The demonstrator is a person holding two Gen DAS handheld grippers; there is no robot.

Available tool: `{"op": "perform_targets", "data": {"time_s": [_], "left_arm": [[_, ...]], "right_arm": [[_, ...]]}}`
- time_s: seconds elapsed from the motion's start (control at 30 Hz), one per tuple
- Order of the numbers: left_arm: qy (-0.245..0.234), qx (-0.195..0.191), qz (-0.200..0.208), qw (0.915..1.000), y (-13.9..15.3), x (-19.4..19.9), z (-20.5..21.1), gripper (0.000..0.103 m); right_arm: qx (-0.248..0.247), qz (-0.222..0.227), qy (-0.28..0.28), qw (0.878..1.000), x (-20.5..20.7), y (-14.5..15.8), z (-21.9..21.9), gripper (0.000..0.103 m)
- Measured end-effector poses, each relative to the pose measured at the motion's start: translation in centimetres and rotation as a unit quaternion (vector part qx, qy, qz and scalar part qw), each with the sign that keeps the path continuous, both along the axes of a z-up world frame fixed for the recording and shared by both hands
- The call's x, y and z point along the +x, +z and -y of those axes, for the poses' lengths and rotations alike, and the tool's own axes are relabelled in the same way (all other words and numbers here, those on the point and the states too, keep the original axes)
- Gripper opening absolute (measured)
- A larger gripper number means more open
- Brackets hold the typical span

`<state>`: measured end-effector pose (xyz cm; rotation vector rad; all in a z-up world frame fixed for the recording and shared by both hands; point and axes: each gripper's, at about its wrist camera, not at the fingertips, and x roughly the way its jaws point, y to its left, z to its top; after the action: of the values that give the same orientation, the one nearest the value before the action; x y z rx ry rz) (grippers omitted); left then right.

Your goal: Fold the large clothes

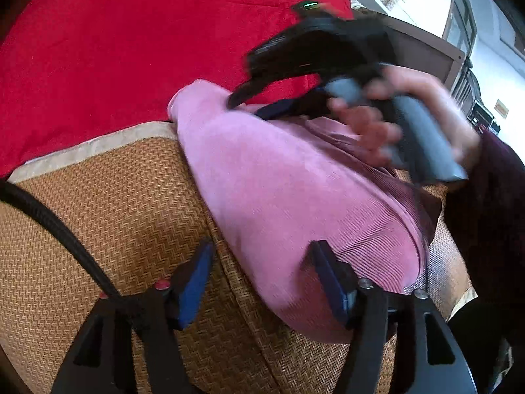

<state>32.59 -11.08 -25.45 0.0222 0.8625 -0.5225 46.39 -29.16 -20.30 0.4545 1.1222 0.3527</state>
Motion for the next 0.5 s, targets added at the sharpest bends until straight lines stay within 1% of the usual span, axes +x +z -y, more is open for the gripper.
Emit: {"op": "perform_targets", "data": {"time_s": [0.07, 0.13, 0.2, 0.3, 0.37, 0.4, 0.43, 0.47, 0.5], "left_arm": [[0.005, -0.014, -0.012, 0.9998, 0.4, 0.4, -0.8, 0.067], [0.016, -0.020, -0.018, 0.9995, 0.8, 0.7, -1.8, 0.067], [0.023, -0.017, -0.014, 0.9995, 1.2, 0.7, -2.5, 0.067], [0.017, -0.022, -0.008, 0.9996, 2.1, -0.3, -2.4, 0.067], [0.005, -0.022, 0.000, 0.9997, 2.6, -1.2, -2.1, 0.067], [-0.001, -0.019, 0.003, 0.9998, 2.9, -1.4, -1.7, 0.067], [-0.007, -0.013, 0.007, 0.9999, 2.5, -1.7, -1.2, 0.067], [-0.013, -0.001, 0.008, 0.9999, 2.2, -2.0, -0.7, 0.067], [-0.017, 0.021, 0.006, 0.9996, 1.5, -2.1, -0.1, 0.068]], "right_arm": [[0.000, 0.016, -0.002, 1.000, -1.9, 1.6, 1.2, 0.045], [0.011, 0.037, -0.009, 0.999, -5.0, 3.6, 3.1, 0.045], [0.004, 0.065, -0.010, 0.998, -9.0, 5.7, 5.1, 0.045], [-0.010, 0.081, -0.012, 0.997, -13.8, 7.2, 6.5, 0.046], [-0.017, 0.087, -0.013, 0.996, -17.1, 7.4, 7.4, 0.046], [-0.018, 0.086, -0.011, 0.996, -18.1, 7.3, 7.4, 0.046], [-0.016, 0.083, -0.010, 0.996, -19.0, 6.8, 7.4, 0.046], [-0.011, 0.077, -0.010, 0.997, -19.9, 6.0, 7.4, 0.045], [-0.011, 0.071, -0.011, 0.997, -20.5, 5.1, 7.4, 0.044]]}}
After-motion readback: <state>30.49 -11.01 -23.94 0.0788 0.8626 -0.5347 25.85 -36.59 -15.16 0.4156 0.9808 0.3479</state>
